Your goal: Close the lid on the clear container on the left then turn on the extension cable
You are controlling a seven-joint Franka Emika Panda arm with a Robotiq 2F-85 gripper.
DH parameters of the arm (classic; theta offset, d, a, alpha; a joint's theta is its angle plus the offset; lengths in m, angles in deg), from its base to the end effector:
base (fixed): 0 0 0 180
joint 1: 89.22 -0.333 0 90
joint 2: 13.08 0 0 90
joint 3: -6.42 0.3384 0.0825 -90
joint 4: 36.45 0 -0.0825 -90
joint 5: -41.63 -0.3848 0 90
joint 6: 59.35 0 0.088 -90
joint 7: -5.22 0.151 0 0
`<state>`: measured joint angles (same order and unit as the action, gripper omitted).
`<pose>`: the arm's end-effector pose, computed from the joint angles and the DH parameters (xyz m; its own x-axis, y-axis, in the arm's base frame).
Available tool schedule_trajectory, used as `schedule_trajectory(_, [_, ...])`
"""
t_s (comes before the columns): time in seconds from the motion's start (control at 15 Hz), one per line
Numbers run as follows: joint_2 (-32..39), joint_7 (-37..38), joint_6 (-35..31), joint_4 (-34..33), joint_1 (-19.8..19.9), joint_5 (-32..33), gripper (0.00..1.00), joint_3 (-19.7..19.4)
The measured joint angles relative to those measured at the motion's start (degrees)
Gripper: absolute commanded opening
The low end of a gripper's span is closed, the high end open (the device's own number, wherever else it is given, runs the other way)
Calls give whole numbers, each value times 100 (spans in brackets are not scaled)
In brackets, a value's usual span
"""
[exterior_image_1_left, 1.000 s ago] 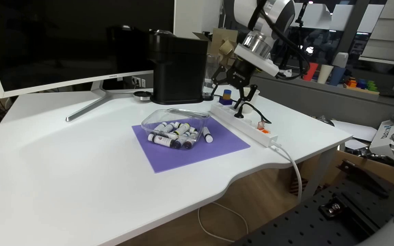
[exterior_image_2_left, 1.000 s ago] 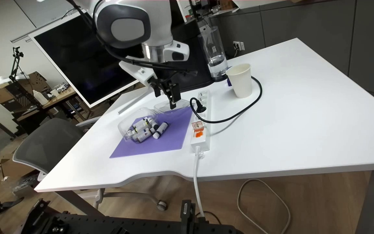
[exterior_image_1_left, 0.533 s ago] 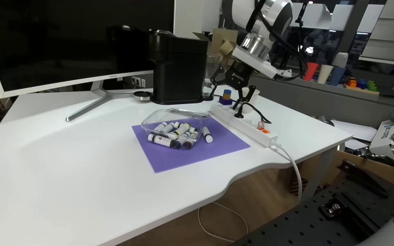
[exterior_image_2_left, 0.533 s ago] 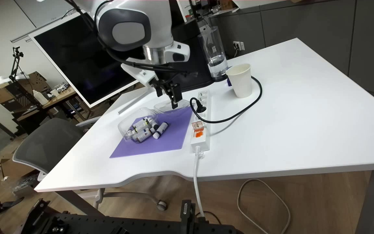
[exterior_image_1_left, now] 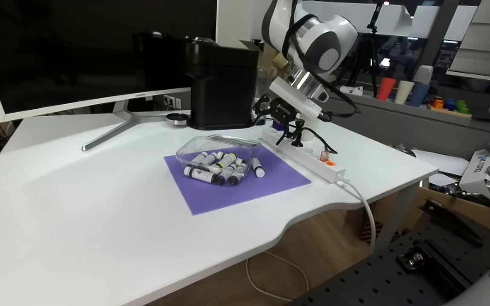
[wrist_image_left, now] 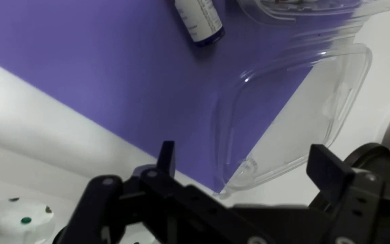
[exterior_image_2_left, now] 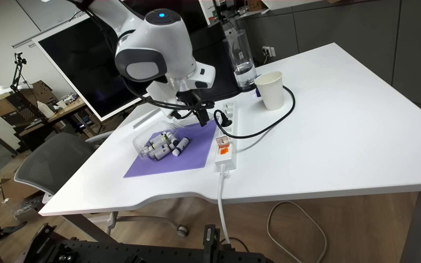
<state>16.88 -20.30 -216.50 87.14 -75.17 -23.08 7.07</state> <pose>0.5513 -0.1519 0.1262 0.6678 -0.7442 0.0148 -0.6633 -0.6040 -0.4419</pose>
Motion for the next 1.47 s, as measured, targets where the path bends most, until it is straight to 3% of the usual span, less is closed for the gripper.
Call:
schedule_trajectory(0.4, [546,-439,-221,-395,34,-799,100,196])
schedule_trajectory(0.8, [832,-1354,-207,-718,195,-1512,100,349])
schedule_trajectory(1.07, [905,-2074,84,-839,382,-1972,100,462])
schedule_trajectory(1.47, [905,-2610,742,-845,541,-2136,100,512])
